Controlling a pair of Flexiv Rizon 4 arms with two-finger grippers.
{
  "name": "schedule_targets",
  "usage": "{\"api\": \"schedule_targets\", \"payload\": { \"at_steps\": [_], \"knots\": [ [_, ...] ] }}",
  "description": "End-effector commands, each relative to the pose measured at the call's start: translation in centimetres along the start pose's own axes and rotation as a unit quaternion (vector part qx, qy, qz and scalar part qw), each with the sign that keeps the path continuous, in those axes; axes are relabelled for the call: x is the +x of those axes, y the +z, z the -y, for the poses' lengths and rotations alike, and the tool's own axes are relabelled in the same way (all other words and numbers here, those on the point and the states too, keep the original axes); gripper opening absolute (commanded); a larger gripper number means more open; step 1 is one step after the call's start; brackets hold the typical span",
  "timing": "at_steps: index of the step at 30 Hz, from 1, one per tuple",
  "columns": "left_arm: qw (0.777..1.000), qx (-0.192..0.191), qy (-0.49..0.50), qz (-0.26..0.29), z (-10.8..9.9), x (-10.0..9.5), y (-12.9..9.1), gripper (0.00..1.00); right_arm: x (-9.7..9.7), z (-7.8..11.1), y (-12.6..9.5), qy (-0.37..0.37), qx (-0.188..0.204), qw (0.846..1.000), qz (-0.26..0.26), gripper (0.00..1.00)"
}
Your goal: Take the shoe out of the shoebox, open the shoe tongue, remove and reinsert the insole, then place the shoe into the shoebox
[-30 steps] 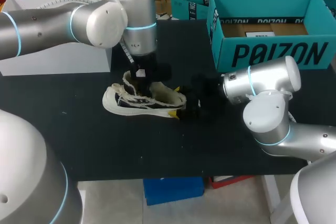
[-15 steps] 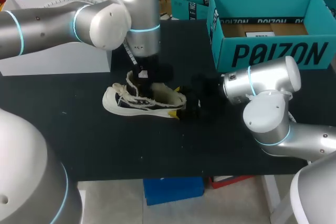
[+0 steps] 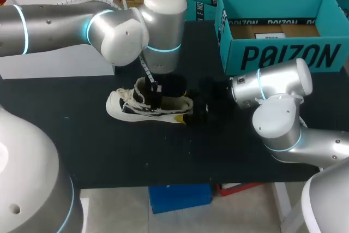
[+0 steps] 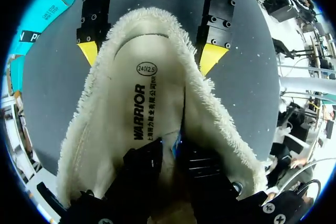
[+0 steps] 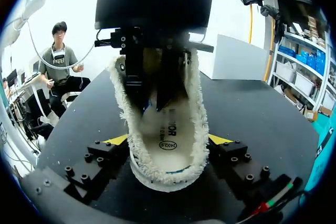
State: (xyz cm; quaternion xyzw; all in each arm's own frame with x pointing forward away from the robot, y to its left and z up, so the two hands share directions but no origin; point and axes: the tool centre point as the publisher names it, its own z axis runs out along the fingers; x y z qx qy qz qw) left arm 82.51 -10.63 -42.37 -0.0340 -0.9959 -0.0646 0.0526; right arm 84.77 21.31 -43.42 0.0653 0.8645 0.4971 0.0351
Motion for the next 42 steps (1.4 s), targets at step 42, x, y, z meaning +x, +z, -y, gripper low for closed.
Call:
{"api": "schedule_targets", "payload": {
  "at_steps": [42],
  "knots": [
    [0.963,-0.024,-0.038,0.267,-2.9,-3.2,8.0,0.13,-0.1,0.2,0.2,0.001,0.0,1.0,0.002,0.0]
  ]
}}
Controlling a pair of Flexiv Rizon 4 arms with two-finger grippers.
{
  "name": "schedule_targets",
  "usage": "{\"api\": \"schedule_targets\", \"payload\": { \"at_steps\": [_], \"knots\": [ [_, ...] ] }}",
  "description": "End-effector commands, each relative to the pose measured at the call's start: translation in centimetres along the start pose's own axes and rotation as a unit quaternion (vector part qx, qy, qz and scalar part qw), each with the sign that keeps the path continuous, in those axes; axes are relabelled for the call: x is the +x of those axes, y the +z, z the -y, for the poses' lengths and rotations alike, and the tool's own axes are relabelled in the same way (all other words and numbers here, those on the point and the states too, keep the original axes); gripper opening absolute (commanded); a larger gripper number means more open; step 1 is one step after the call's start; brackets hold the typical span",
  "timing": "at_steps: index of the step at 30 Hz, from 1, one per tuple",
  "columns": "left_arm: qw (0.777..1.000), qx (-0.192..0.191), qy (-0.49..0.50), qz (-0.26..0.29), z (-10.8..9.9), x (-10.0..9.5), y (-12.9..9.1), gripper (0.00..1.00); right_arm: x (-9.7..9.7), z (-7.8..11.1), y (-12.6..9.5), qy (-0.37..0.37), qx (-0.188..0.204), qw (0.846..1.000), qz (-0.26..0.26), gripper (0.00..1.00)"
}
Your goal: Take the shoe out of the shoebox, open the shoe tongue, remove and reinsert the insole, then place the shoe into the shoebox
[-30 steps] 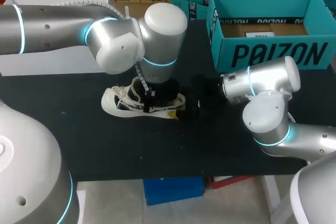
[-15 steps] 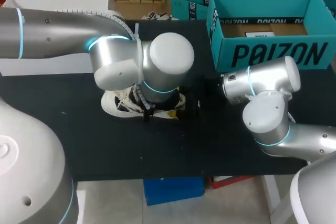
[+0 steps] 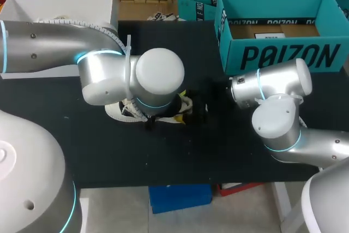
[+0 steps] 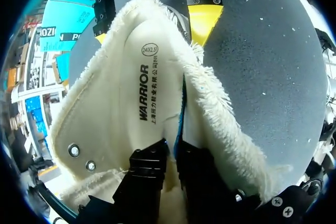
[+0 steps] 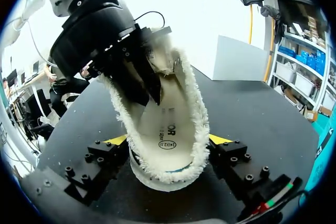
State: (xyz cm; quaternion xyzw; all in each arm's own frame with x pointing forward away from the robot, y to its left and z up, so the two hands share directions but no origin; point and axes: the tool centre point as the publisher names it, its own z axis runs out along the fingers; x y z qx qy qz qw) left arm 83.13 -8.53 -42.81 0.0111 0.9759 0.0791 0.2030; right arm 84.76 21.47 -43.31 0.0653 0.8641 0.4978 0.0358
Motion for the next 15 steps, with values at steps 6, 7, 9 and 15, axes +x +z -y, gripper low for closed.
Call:
{"api": "schedule_targets", "payload": {
  "at_steps": [6,7,9,15],
  "knots": [
    [1.0,0.002,0.008,0.014,0.3,0.9,8.0,0.0,-0.1,0.3,0.1,0.002,0.001,1.0,0.001,0.0],
    [1.0,0.005,0.009,0.009,0.4,0.9,8.0,0.0,-0.1,0.3,0.1,0.002,0.001,1.0,0.001,0.0],
    [1.0,0.013,0.01,-0.001,0.3,0.8,7.7,0.0,-0.1,0.3,0.1,0.002,0.001,1.0,0.001,0.0],
    [0.998,0.041,0.022,-0.043,-0.1,1.0,5.8,0.0,-0.1,0.3,0.1,0.002,0.001,1.0,0.001,0.0]
  ]
}}
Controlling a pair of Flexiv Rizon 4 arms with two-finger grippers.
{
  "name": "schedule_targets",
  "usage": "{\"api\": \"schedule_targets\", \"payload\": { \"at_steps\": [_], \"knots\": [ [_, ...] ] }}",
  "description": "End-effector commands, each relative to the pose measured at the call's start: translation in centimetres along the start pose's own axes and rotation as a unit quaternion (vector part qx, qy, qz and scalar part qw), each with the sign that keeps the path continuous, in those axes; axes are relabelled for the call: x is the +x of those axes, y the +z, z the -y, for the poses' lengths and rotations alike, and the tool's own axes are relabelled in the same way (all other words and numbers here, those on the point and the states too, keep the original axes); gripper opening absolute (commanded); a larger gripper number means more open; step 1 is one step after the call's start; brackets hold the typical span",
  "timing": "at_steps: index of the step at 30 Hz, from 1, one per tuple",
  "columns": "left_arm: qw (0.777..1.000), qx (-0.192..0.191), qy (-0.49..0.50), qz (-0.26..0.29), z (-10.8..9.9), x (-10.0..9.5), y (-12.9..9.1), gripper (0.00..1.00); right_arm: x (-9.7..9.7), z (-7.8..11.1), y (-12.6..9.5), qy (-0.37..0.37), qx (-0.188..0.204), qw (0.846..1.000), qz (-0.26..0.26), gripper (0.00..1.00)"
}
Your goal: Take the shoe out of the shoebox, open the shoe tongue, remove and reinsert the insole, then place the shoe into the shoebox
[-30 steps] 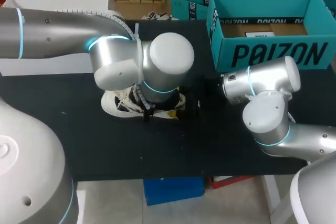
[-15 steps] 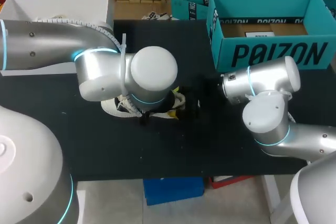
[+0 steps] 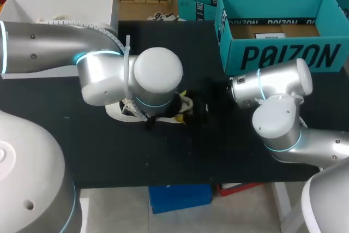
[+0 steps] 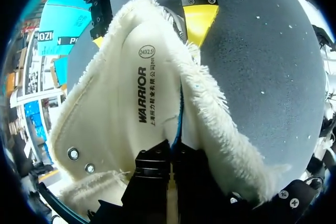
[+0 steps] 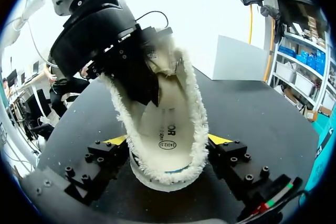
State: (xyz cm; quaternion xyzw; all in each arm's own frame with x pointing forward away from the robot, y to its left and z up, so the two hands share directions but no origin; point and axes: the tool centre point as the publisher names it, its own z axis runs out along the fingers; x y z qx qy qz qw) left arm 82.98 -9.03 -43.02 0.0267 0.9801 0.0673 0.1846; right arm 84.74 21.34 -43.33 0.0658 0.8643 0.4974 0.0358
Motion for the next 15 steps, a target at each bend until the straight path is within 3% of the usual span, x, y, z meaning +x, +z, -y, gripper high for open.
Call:
{"api": "schedule_targets", "payload": {
  "at_steps": [1,15],
  "knots": [
    [0.999,0.031,0.011,-0.034,-0.8,0.7,5.4,0.0,-0.1,0.3,0.2,0.001,0.001,1.0,0.001,0.0],
    [0.989,0.088,0.044,-0.109,0.4,1.8,0.0,0.0,-0.1,0.3,0.2,0.001,0.001,1.0,0.001,0.0]
  ]
}}
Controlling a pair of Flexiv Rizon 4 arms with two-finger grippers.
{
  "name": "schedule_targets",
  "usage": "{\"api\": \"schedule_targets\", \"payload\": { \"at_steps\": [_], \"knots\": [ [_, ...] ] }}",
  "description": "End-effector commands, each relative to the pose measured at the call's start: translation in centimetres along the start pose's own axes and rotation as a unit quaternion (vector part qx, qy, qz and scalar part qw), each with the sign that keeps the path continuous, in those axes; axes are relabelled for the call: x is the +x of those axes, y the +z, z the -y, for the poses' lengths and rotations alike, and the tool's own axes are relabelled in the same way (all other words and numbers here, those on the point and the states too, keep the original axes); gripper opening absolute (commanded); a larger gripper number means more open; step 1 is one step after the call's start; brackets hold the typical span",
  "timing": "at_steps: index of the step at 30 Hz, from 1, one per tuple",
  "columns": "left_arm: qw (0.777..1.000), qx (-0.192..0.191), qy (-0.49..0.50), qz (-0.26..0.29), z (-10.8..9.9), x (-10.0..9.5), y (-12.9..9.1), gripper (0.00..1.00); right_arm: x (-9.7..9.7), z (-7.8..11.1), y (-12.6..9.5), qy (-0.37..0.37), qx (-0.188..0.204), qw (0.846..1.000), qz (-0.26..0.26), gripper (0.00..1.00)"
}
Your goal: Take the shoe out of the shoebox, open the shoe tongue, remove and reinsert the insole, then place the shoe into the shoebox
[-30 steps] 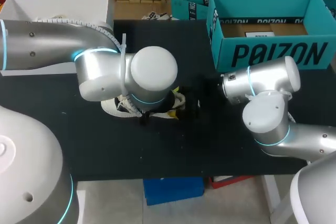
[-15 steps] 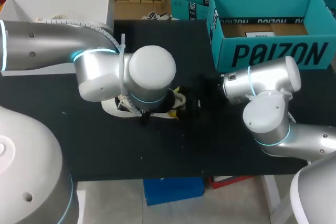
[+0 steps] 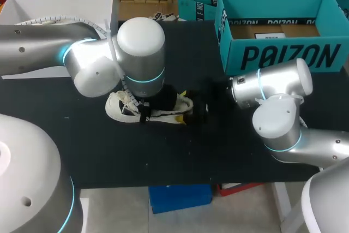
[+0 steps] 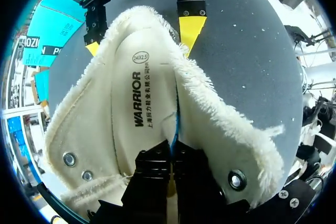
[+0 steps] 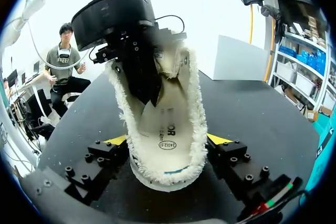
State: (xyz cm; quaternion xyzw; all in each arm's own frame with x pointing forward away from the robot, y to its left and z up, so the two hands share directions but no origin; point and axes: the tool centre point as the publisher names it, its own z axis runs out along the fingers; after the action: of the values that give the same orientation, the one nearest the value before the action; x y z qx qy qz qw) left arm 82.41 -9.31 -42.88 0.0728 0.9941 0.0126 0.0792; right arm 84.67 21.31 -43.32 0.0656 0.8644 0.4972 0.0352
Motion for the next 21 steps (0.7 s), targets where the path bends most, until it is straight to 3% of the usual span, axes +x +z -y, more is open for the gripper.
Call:
{"api": "schedule_targets", "payload": {
  "at_steps": [1,8,21],
  "knots": [
    [1.0,0.028,0.006,-0.011,0.4,1.3,0.2,0.0,-0.2,0.2,0.2,0.001,0.0,1.0,0.001,0.0],
    [0.999,0.049,-0.001,-0.019,0.6,1.0,-1.6,0.0,-0.2,0.2,0.2,0.001,0.0,1.0,0.001,0.0],
    [0.998,0.061,-0.018,-0.016,-0.2,-0.2,-2.8,0.0,-0.2,0.2,0.2,0.001,0.0,1.0,0.001,0.0]
  ]
}}
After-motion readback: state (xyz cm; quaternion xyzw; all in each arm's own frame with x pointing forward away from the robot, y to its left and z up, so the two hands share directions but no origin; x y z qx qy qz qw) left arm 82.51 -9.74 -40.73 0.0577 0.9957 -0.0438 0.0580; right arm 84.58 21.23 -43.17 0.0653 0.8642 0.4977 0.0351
